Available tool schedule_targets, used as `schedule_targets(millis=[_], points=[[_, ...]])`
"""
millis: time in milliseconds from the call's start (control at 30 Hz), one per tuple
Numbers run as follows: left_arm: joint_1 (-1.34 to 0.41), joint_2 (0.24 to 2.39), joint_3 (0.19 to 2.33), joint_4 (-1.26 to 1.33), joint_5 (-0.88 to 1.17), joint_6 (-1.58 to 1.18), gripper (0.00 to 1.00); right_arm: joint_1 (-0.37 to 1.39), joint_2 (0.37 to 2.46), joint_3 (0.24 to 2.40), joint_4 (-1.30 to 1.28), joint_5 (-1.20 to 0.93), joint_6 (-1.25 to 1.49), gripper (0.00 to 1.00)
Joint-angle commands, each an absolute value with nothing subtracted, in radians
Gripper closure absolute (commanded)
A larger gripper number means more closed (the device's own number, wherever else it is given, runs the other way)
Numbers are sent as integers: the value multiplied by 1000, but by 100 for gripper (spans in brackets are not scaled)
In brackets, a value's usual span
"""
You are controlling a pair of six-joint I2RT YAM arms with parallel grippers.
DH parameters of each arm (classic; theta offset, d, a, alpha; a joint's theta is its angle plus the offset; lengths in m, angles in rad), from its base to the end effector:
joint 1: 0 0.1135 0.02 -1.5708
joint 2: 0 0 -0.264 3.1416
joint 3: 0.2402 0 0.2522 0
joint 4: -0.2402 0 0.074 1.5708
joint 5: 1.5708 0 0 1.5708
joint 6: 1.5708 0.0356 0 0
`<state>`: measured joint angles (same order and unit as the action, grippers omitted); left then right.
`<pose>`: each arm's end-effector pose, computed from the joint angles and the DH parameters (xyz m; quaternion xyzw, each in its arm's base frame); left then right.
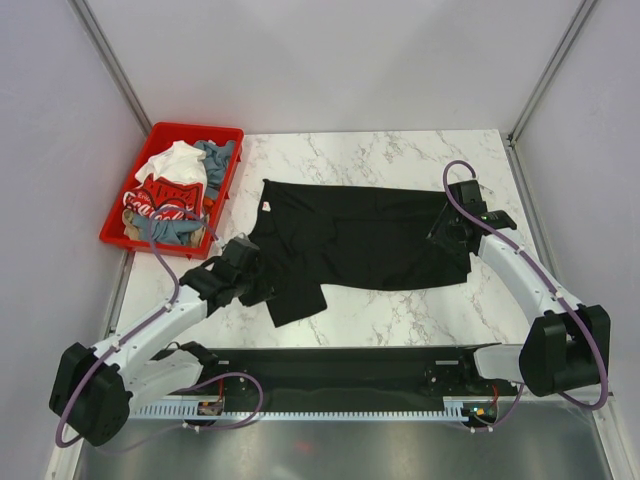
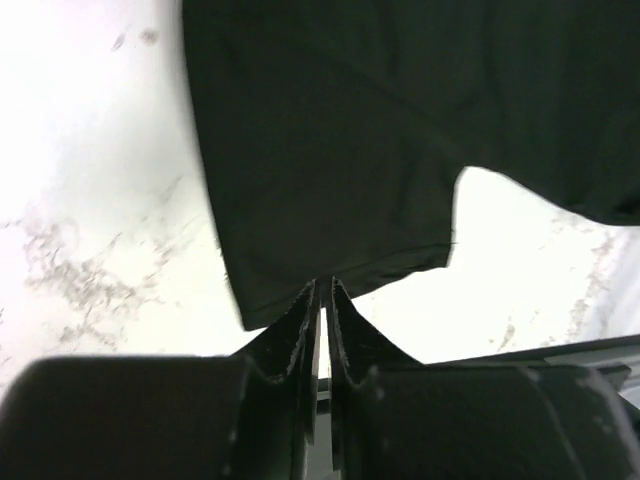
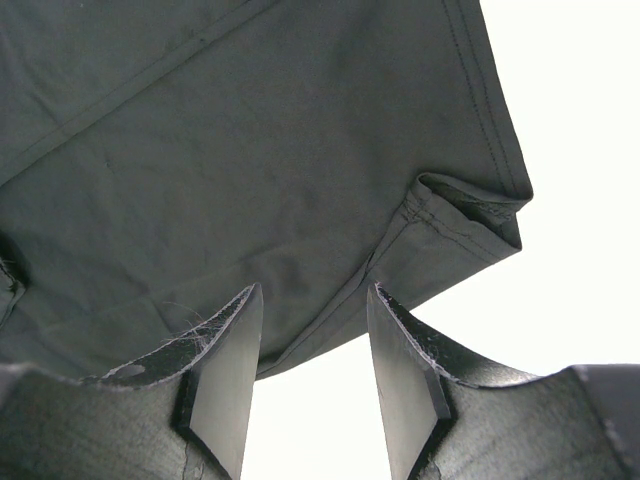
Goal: Fold and stack the t-shirts
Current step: Fold the tshirt
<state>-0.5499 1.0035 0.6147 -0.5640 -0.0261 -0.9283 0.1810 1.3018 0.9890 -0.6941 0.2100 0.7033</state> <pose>0.1634 -0.0991 0.2095 -0.1830 0.9348 -0.1956 0.2331 0.2566 0.0394 0.2577 0.2748 0.9153 0.0274 0.2932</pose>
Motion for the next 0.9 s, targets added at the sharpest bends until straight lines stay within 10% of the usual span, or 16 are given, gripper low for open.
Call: schedule_targets(millis=[0, 33, 133, 867], points=[[-545, 1002, 594, -574, -75, -982, 85, 183, 1273, 999, -696, 241, 693, 46], [-545, 1003, 588, -574, -75, -989, 68, 183, 1275, 999, -695, 241, 693, 46], [-545, 1011, 566, -574, -75, -1000, 59, 184, 1279, 994, -690, 236, 699, 46], [-641, 1149, 534, -569, -118, -1094, 63, 181, 1266, 980, -683, 235, 701, 46]])
